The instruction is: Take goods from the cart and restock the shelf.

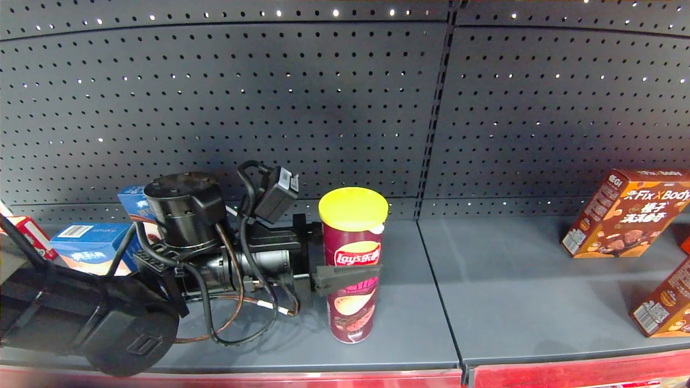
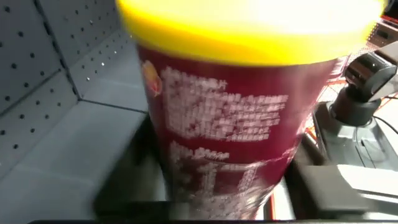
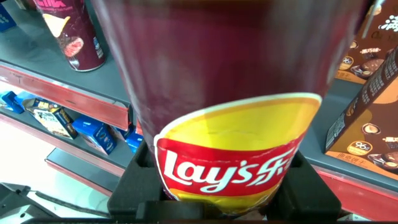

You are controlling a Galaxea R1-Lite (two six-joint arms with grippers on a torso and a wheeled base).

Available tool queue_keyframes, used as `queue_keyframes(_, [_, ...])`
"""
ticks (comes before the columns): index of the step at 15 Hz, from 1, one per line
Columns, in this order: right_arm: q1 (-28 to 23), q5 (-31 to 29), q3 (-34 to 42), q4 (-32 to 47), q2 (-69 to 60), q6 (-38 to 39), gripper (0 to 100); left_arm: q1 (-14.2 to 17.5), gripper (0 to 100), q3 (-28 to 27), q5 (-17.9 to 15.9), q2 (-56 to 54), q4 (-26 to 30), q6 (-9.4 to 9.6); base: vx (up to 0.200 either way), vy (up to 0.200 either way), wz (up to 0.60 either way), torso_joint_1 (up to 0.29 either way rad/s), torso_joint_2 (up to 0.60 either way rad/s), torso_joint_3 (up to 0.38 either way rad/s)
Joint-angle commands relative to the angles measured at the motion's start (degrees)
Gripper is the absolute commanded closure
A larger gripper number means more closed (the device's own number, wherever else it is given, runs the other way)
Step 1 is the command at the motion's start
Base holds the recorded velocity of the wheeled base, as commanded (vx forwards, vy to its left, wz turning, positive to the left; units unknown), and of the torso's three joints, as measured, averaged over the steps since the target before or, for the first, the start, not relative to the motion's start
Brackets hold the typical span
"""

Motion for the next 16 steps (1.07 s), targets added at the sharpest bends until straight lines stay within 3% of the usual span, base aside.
queue_keyframes(1, [0.09,0.06,-0.02,-0.02,-0.03,-0.04,100,0.01,0,-0.02,0.27,0.28,0.01,0.00,0.000,0.000,0.00,0.000,0.00,0.000])
queue_keyframes(7, [0.27,0.06,-0.02,-0.02,-0.03,0.05,100,0.62,0,0.95,1.32,-0.33,0.01,0.52,0.000,0.000,0.00,0.000,0.00,0.000])
queue_keyframes(11, [0.27,0.15,0.16,-0.02,0.06,0.05,100,2.64,0,6.66,1.23,-3.23,-0.87,1.23,0.000,0.000,0.00,0.000,0.00,0.000])
queue_keyframes(16, [0.27,0.15,0.51,-0.02,-0.11,0.05,100,6.95,0,12.73,1.23,-6.84,-6.32,1.14,0.000,0.000,0.00,0.000,0.00,0.000])
